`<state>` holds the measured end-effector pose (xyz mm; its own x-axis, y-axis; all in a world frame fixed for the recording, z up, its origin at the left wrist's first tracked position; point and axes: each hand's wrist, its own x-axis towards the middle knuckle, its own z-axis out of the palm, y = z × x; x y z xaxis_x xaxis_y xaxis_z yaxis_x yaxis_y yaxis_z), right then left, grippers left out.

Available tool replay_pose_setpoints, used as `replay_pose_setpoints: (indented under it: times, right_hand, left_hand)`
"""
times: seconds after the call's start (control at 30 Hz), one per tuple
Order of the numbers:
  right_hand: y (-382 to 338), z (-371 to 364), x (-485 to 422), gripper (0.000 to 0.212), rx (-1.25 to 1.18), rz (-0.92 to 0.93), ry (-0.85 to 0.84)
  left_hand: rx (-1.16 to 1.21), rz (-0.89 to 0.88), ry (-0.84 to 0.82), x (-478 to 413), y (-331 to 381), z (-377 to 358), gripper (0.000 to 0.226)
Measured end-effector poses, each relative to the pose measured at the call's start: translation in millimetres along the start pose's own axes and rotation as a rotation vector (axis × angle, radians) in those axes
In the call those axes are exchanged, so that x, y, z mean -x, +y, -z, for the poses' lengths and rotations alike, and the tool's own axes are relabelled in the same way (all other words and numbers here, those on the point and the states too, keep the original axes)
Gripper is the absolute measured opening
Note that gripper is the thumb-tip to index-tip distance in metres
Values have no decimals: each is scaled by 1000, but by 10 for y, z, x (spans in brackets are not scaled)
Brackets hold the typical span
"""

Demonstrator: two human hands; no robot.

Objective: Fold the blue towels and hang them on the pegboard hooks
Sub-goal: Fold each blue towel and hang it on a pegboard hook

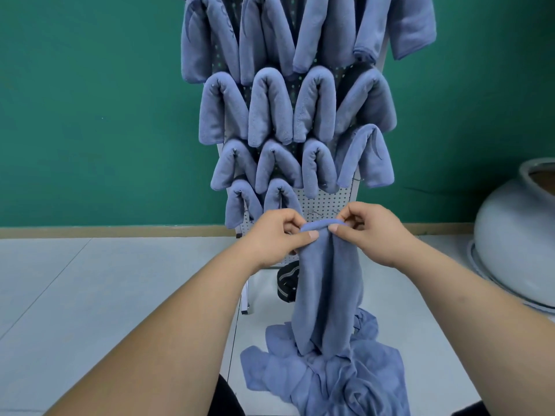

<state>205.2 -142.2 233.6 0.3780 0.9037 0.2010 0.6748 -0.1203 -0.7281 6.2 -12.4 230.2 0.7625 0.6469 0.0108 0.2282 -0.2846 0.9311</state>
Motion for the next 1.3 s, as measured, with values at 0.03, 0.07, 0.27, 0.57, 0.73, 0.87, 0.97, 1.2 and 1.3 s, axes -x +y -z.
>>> replay_pose_setpoints:
  times: [0.03, 0.07, 0.27, 0.57, 0.73, 0.87, 0.97, 1.2, 1.3]
  right_hand:
    - [-5, -19, -11, 14, 63, 20, 45]
    - [-19, -39, -16, 19, 115, 40, 68]
    - [-145, -213, -20, 33, -131, -50, -196]
    - [-151, -403, -85, 8, -121, -74, -5]
    - [-152, -375, -102, 6, 126, 26, 88]
    - [-140, -304, -94, 17, 451, 10, 91]
    - [-89, -222, -87, 20, 637, -53, 78]
    - [99, 84, -92, 19, 731, -147, 111]
    - [232, 218, -99, 20, 738, -218, 95]
  left_hand:
    - [52, 10, 21, -10, 11, -3, 19]
    - [108, 21, 51, -24, 20, -5, 19]
    - [327, 47, 128, -85, 74, -40, 13]
    - [246, -30, 117, -105, 44, 41, 29]
    - [86, -75, 234, -134, 9, 51, 4]
    - [-65, -114, 281, -148, 15, 77, 6]
    - [-154, -97, 346, -126, 24, 143, 9]
    - [-244, -53, 514, -109, -96, 459, 14]
    - [-288, 43, 641, -105, -140, 600, 15]
